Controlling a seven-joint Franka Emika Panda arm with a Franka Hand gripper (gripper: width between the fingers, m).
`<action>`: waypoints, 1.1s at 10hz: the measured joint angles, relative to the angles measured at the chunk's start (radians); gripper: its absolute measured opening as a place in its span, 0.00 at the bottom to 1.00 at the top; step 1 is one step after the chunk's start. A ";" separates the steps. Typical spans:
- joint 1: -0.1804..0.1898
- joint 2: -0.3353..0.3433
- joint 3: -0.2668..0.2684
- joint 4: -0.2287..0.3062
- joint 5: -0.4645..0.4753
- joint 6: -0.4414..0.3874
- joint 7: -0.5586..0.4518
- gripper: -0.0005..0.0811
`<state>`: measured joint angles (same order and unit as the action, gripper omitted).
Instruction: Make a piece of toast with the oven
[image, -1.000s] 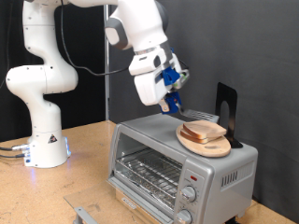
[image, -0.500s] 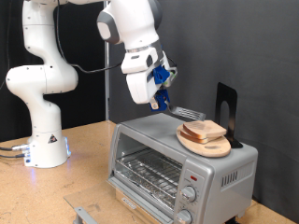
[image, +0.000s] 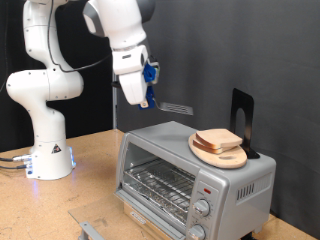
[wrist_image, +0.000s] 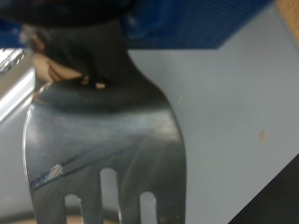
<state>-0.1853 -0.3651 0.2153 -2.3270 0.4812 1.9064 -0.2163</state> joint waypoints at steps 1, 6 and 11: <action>-0.002 -0.037 -0.017 -0.027 0.000 -0.020 -0.021 0.49; -0.013 -0.074 -0.046 -0.063 -0.024 -0.040 -0.040 0.49; -0.039 0.038 -0.038 -0.039 -0.053 0.085 -0.011 0.49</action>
<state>-0.2240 -0.3268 0.1772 -2.3660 0.4285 1.9916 -0.2269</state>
